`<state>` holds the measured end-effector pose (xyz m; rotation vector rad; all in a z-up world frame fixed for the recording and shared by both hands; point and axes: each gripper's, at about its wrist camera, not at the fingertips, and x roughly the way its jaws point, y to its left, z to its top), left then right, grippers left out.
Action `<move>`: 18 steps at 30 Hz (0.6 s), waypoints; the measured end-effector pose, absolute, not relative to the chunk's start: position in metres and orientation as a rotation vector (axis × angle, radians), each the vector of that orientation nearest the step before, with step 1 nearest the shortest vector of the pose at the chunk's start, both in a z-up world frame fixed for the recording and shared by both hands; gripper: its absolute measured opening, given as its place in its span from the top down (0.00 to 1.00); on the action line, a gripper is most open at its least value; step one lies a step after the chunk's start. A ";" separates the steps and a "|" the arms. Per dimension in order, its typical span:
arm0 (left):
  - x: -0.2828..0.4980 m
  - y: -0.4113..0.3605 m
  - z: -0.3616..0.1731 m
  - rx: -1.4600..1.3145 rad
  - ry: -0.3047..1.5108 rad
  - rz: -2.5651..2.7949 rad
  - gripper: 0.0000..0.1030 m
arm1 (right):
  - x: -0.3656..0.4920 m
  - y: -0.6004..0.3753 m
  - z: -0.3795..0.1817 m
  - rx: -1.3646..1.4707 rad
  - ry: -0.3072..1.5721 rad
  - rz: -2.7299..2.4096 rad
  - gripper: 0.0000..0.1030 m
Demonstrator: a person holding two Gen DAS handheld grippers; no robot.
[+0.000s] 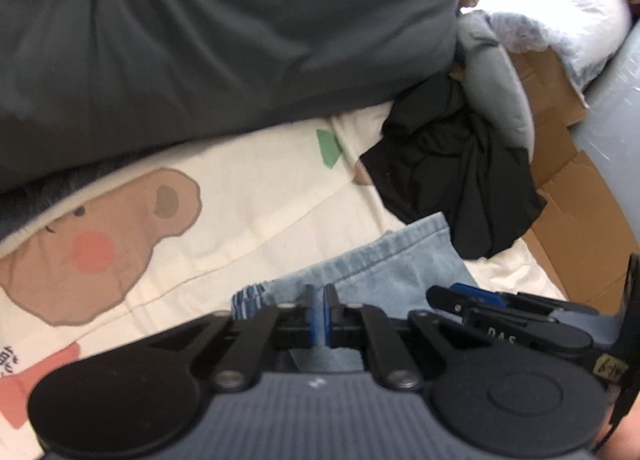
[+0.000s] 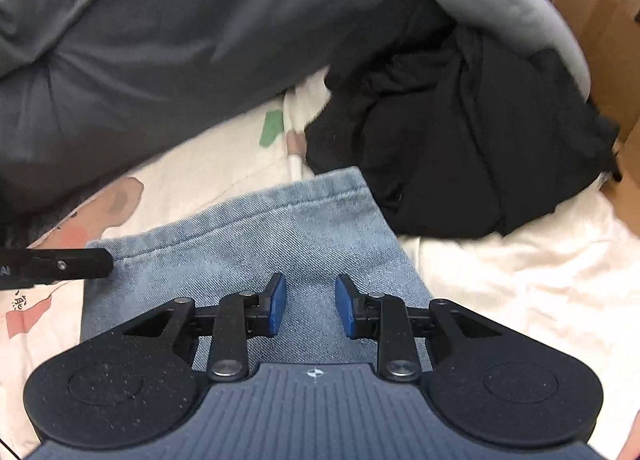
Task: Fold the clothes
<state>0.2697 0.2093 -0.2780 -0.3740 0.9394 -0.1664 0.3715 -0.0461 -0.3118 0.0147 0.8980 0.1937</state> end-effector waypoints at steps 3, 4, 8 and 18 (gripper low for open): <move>0.263 0.202 -0.270 -0.373 0.927 -0.215 0.96 | 0.357 -0.043 -0.303 0.030 0.844 0.212 0.68; 0.261 0.197 -0.269 -0.360 0.924 -0.232 0.95 | 0.353 -0.042 -0.301 0.033 0.831 0.217 0.68; 0.255 0.178 -0.276 -0.328 0.943 -0.298 0.92 | 0.339 -0.038 -0.301 0.021 0.834 0.237 0.68; 0.253 0.168 -0.311 -0.262 0.981 -0.262 0.97 | 0.323 -0.054 -0.326 -0.125 0.883 0.216 0.61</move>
